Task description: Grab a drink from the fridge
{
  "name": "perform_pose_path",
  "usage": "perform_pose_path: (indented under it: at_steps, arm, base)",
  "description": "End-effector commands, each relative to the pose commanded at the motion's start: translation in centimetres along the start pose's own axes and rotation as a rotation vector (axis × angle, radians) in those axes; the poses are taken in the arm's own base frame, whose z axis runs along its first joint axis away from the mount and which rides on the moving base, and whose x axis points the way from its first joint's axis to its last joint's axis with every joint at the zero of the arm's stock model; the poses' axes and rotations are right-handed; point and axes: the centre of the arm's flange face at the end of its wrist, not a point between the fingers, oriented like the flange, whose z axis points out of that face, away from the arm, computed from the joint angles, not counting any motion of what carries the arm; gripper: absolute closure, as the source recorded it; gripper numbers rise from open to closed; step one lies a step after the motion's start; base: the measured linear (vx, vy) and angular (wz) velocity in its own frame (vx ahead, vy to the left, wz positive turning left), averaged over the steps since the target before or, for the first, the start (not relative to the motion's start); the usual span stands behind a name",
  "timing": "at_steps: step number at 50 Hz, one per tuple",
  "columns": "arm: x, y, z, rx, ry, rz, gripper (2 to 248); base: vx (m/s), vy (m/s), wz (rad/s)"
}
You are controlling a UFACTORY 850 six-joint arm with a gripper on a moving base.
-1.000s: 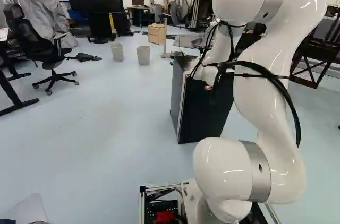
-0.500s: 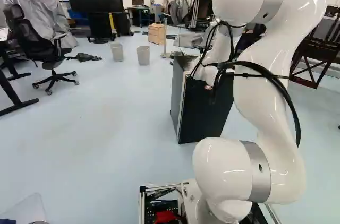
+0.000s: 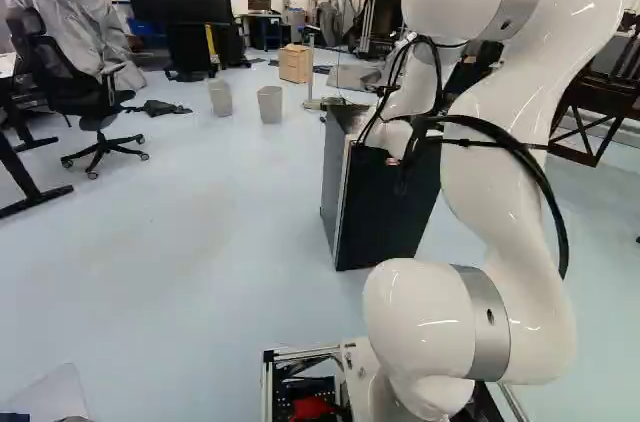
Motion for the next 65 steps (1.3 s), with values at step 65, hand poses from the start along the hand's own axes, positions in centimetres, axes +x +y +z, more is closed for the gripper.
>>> perform_pose_path:
  at_steps: [65]
  arm:
    - [3.4,-0.8,-2.2,0.021,0.049,0.000,156]
  base:
    - [0.000,0.000,0.000]
